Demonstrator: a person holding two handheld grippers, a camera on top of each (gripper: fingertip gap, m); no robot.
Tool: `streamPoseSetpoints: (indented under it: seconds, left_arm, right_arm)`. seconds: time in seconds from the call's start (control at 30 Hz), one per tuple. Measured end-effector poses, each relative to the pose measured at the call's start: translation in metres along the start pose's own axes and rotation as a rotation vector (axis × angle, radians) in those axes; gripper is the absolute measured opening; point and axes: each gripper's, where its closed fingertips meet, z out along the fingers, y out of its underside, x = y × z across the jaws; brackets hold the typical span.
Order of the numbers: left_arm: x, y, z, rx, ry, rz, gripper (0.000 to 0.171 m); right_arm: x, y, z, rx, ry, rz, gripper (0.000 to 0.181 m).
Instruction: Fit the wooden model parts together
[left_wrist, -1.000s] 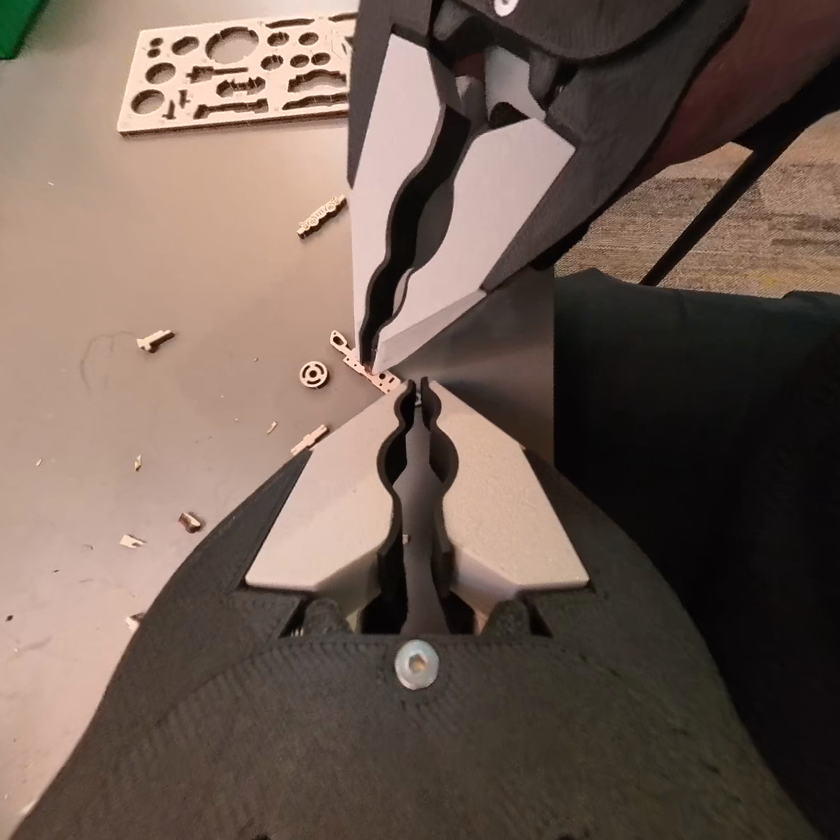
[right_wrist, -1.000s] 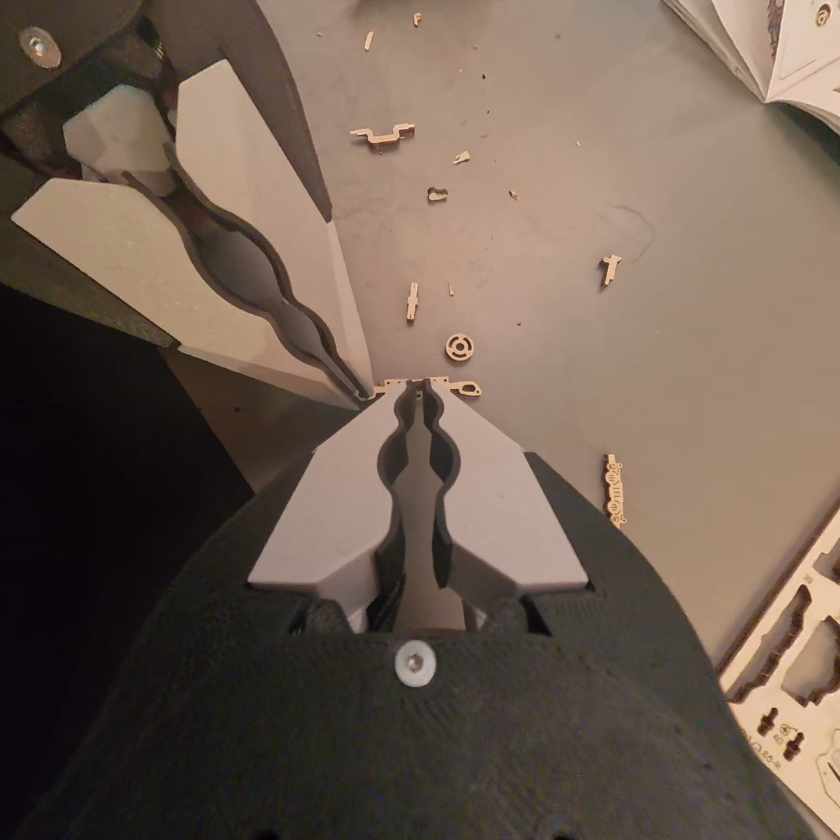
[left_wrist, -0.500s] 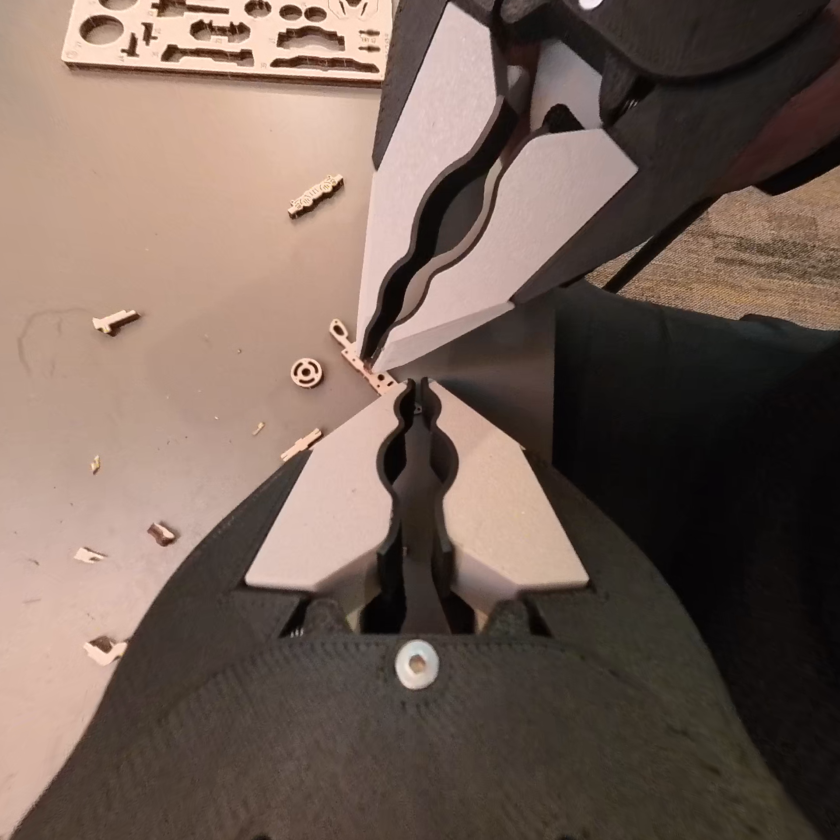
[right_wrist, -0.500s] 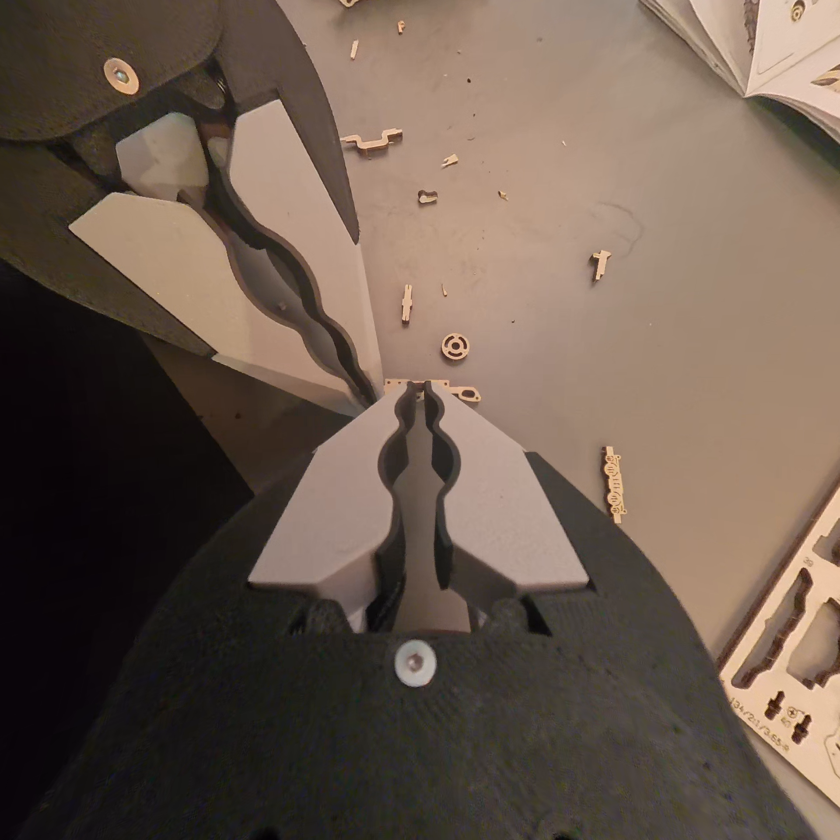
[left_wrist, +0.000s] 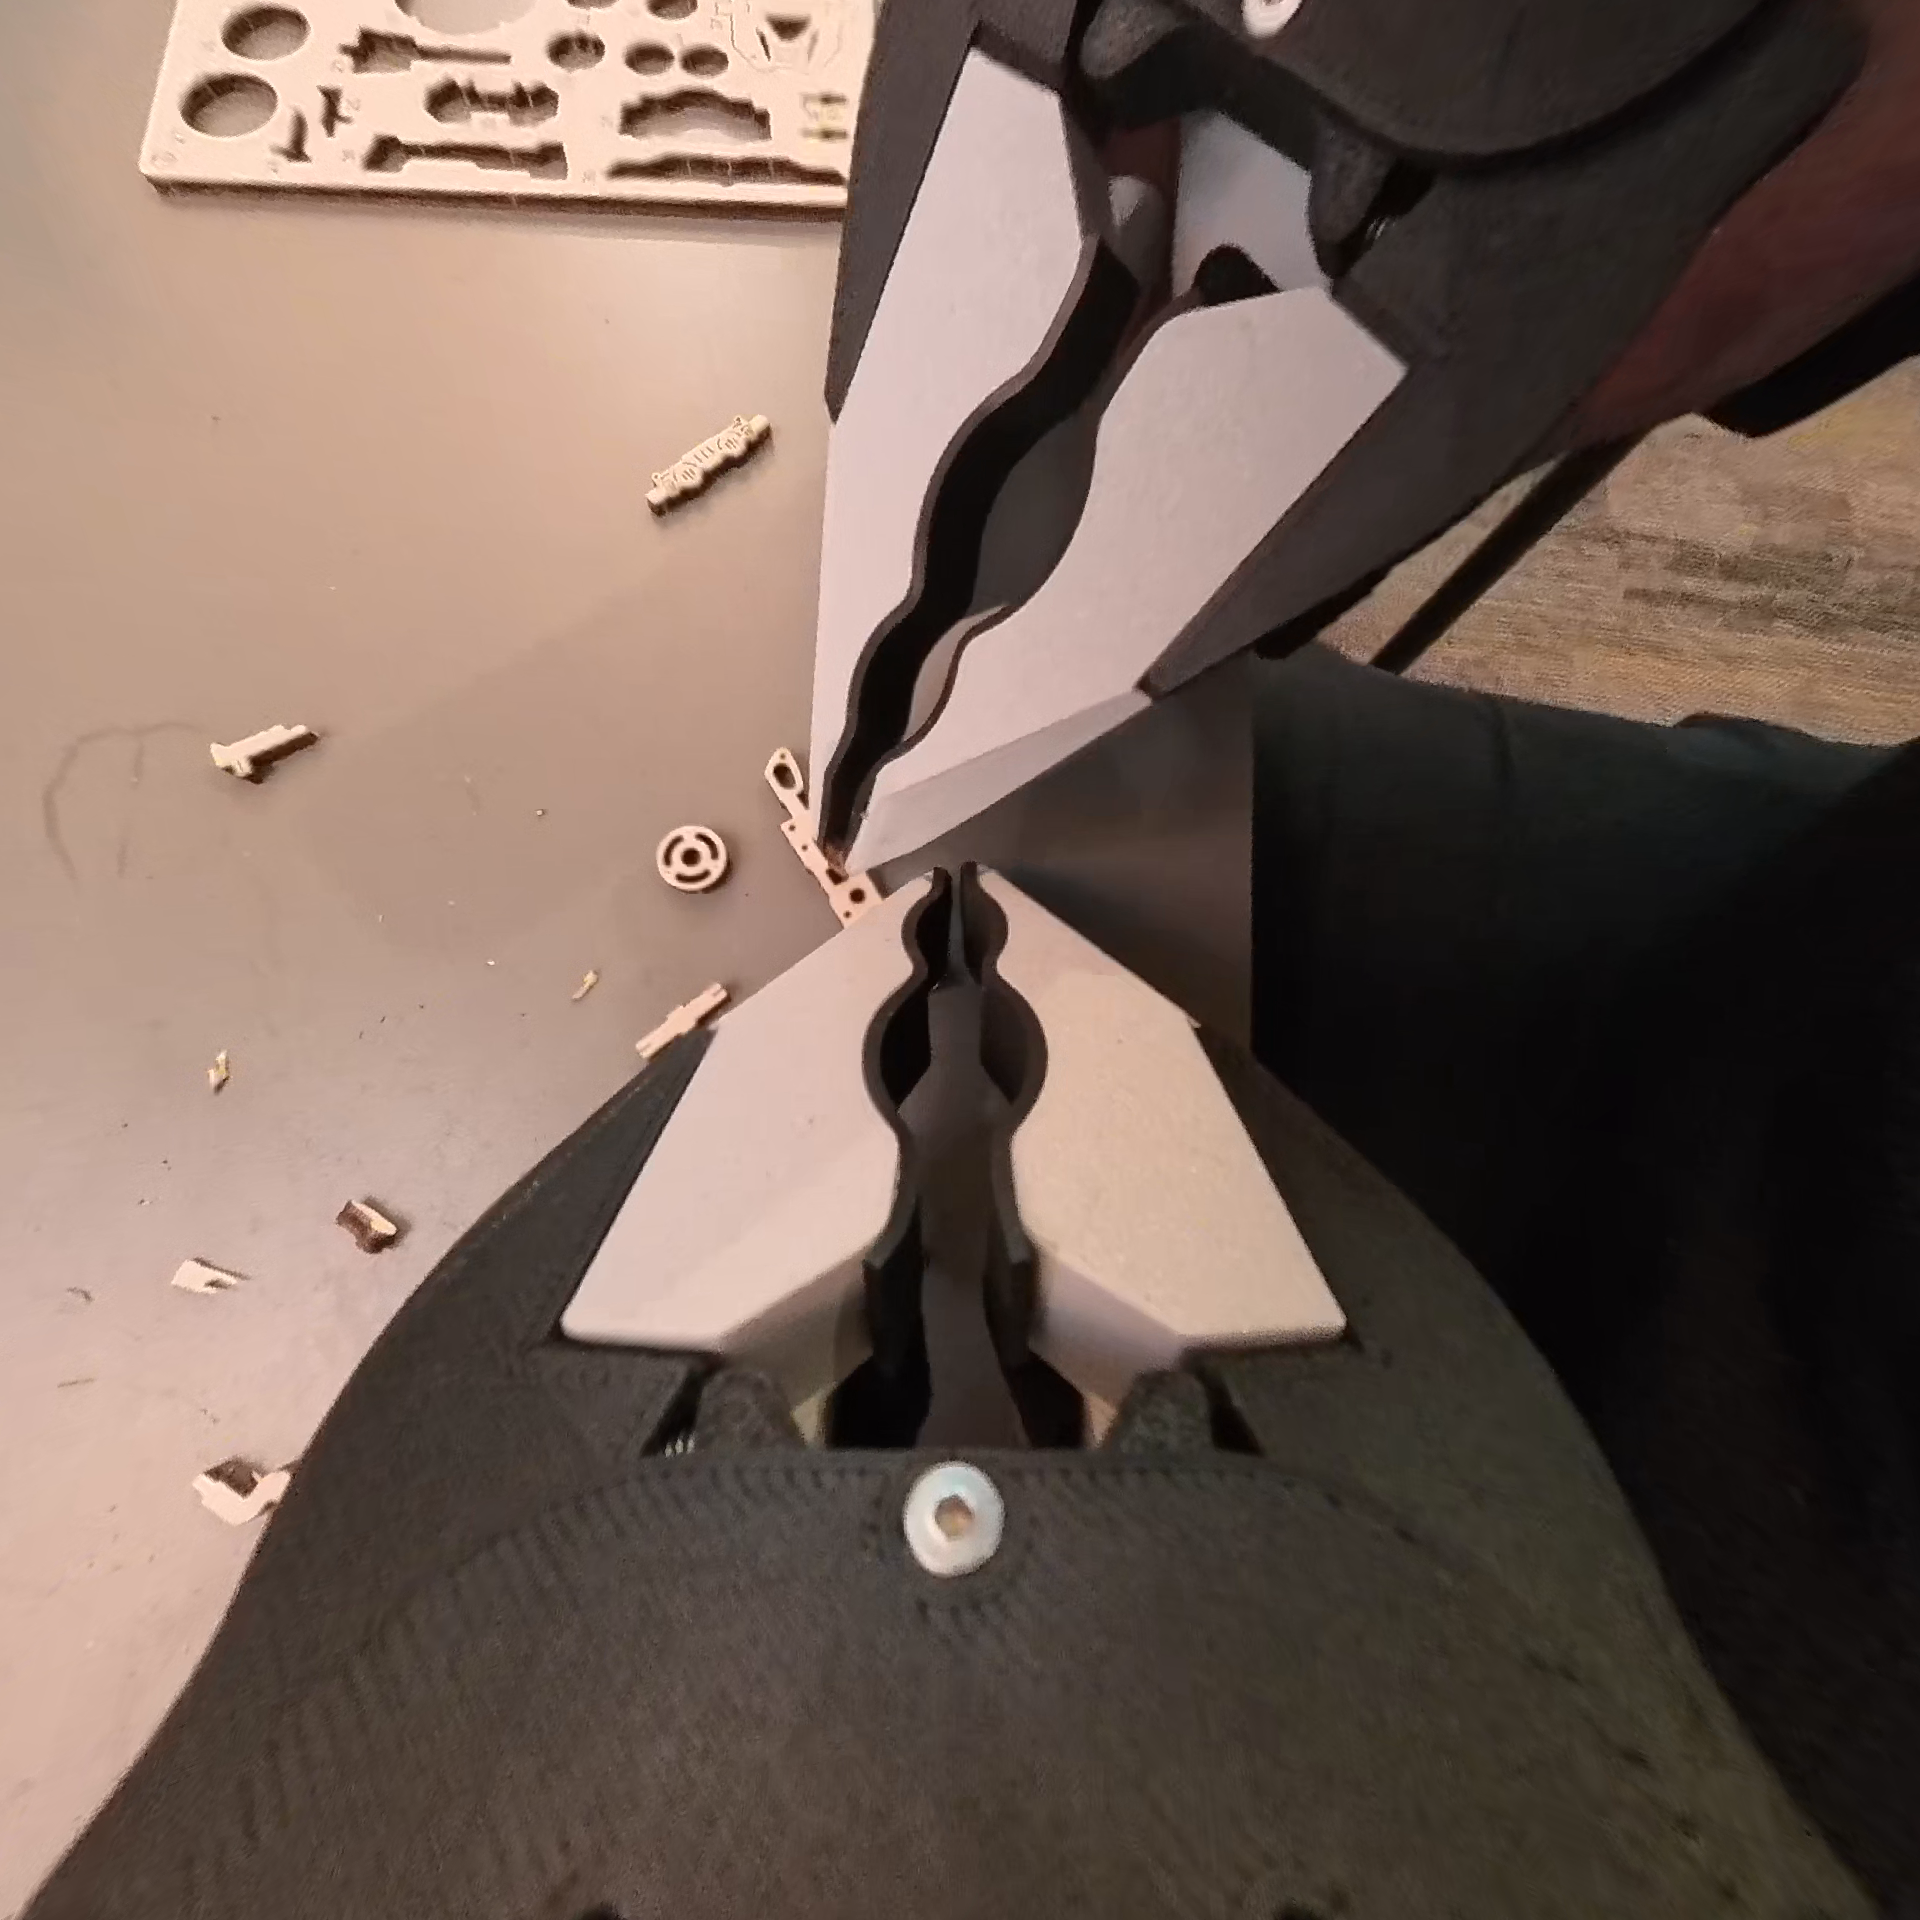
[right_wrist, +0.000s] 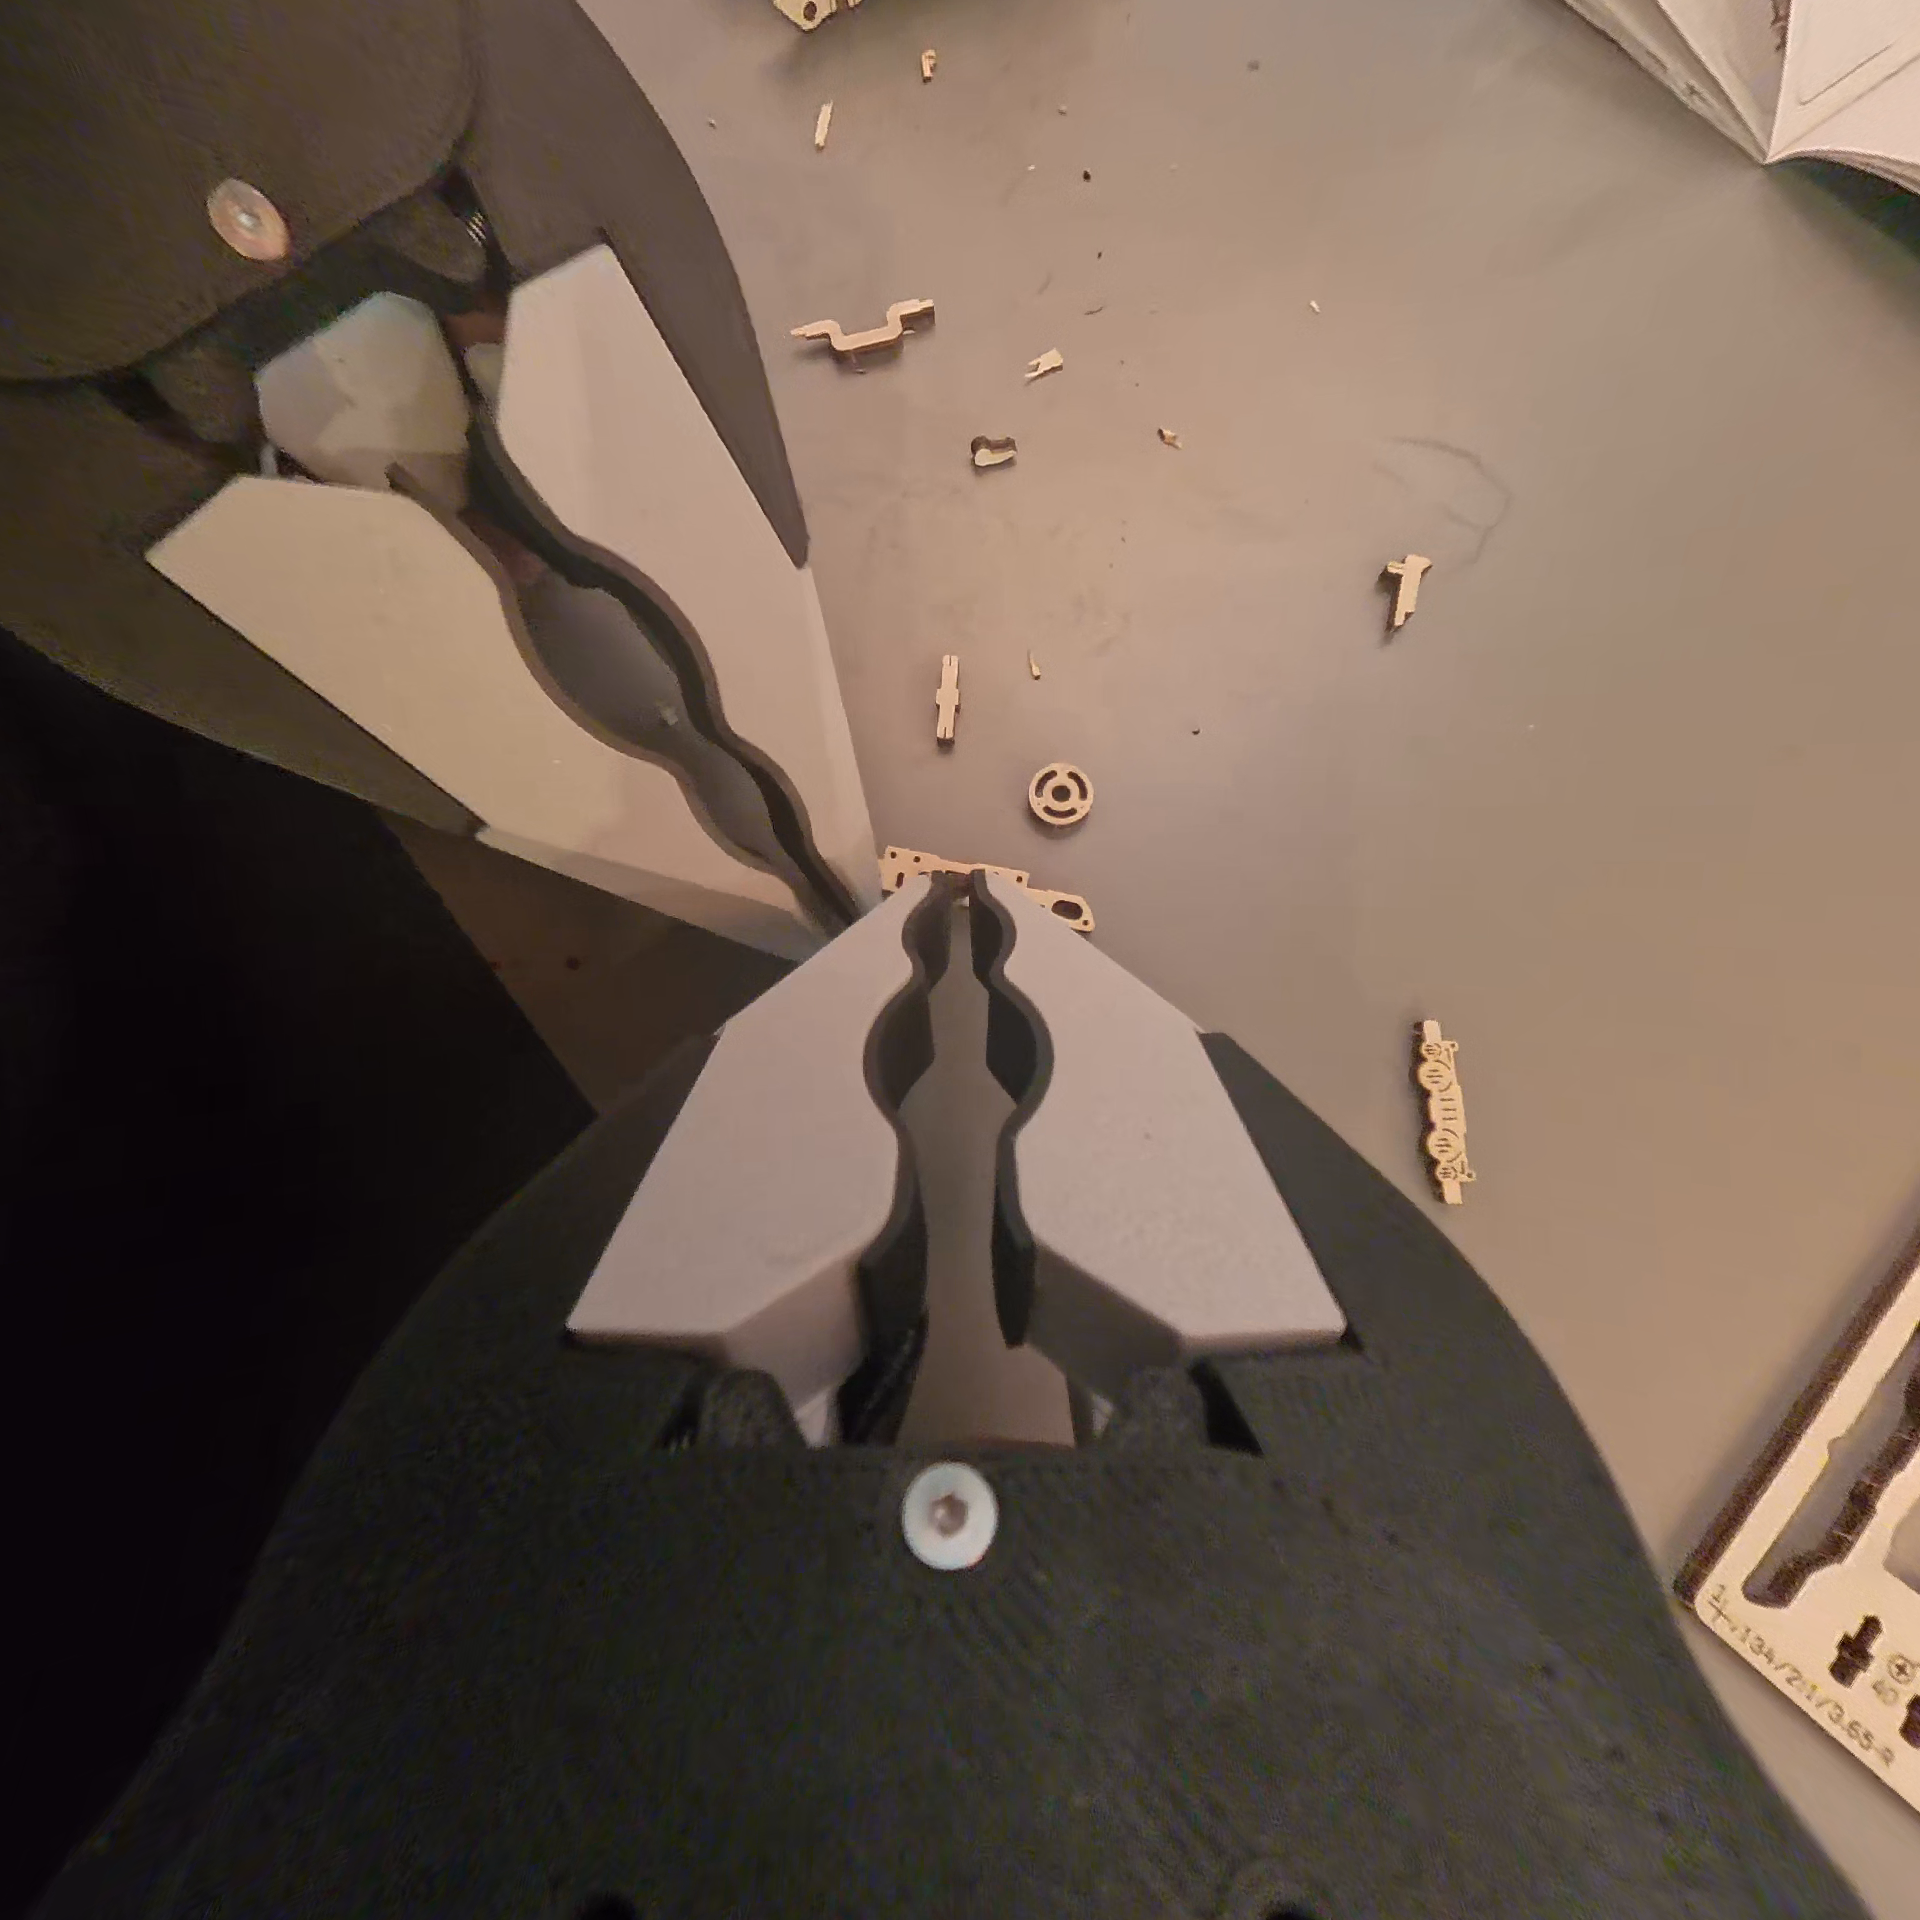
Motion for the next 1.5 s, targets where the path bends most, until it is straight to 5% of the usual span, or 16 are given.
streamPoseSetpoints:
  seconds: [0.1,0.6,0.73,0.9,1.5]
  left_arm:
    - [-0.006,-0.007,-0.01,0.075,-0.006,-0.064,0.002]
    - [-0.004,0.003,0.0,-0.023,0.013,-0.098,0.0]
    - [-0.014,-0.006,-0.013,0.085,0.004,-0.181,0.001]
    - [-0.019,0.003,-0.005,-0.002,-0.038,-0.154,0.0]
    - [-0.017,-0.004,0.004,-0.005,-0.093,-0.104,0.0]
  right_arm:
    - [0.0,0.0,0.0,-0.002,-0.001,0.006,0.001]
    - [0.002,0.001,0.0,-0.038,0.016,-0.029,0.001]
    - [0.002,0.001,-0.001,-0.027,0.0,-0.001,0.001]
    - [0.003,0.0,0.0,-0.019,0.002,-0.015,0.001]
    - [0.01,0.005,-0.004,-0.049,0.093,-0.063,0.001]
